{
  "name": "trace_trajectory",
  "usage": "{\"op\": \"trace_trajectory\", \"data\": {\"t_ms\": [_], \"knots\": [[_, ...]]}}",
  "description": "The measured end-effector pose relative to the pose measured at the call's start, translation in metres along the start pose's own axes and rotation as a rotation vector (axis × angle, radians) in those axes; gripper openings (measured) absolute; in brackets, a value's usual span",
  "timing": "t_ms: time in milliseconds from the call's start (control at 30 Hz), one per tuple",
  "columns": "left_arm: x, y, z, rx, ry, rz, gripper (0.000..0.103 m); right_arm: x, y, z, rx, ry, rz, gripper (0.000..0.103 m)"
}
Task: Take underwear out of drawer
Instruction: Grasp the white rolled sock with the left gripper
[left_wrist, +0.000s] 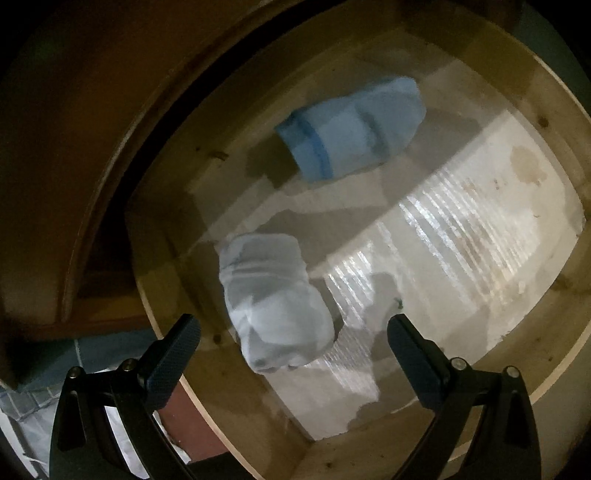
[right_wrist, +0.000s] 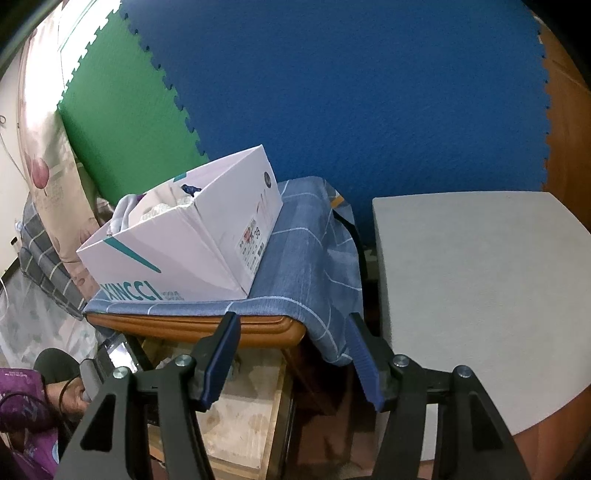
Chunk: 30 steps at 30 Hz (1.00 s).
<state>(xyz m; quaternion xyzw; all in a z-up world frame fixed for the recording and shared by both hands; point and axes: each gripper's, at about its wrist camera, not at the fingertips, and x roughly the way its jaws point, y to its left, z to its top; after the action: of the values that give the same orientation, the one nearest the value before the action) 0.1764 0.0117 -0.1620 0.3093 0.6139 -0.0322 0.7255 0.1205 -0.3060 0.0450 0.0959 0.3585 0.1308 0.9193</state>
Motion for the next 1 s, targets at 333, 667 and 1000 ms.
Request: {"op": "trace_trajectory", "data": {"t_ms": [333, 667, 1000], "knots": [[0.021, 0.009, 0.015, 0.031, 0.064, -0.114, 0.095, 0.004, 0.003, 0.000, -0.017, 0.021, -0.004, 0.061], [0.042, 0.009, 0.025, 0.093, 0.095, -0.084, 0.094, 0.009, 0.007, -0.001, -0.032, 0.045, -0.013, 0.061], [0.041, 0.010, 0.033, 0.096, 0.065, -0.095, 0.040, 0.010, 0.007, -0.001, -0.035, 0.051, -0.015, 0.061]]}}
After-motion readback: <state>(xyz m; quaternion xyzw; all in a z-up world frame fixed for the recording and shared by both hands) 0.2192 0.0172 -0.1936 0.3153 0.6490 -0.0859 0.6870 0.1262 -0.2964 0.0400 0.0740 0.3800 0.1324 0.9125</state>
